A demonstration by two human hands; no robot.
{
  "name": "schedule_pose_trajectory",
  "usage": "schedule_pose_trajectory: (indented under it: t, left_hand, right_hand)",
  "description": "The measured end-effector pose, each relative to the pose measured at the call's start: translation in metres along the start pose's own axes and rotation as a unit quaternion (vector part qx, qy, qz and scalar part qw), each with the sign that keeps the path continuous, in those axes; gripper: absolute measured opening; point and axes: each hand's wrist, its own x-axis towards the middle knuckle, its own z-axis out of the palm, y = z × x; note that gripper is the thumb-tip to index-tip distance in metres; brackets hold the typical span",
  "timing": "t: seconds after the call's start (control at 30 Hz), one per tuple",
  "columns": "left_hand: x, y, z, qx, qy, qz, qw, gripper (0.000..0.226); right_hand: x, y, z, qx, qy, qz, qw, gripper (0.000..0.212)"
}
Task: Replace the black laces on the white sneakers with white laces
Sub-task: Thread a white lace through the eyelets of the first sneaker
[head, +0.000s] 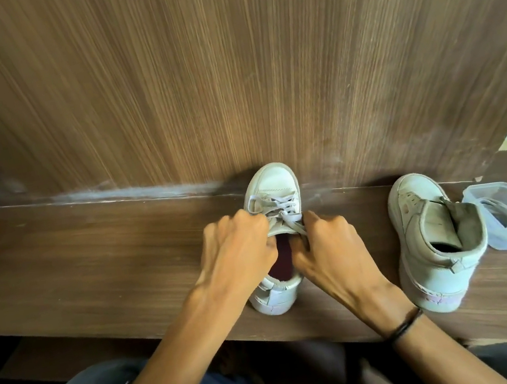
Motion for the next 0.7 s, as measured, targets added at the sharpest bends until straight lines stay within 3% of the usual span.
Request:
schedule_pose_trajectory:
  t: [0.2,0.43,0.7]
  left_hand:
    - [0.008,-0.028,0.012,-0.032,-0.022,-0.060,0.997,0.023]
    - [0.013,-0.053,0.016,-0.045,-0.005,-0.116,0.992,0.023]
    - [0.008,-0.050,0.003,-0.027,0.005,-0.122,0.992,0.020]
  right_hand:
    - [0.019,-0.017,0.015,0.008,-0.046,0.040,0.998,0.031]
    - [0.029,-0.030,0.033,0.083,-0.054,0.031,0.995,0.036]
    - [0.024,-0.023,0.025,0.128,-0.071,0.022,0.989,0.036]
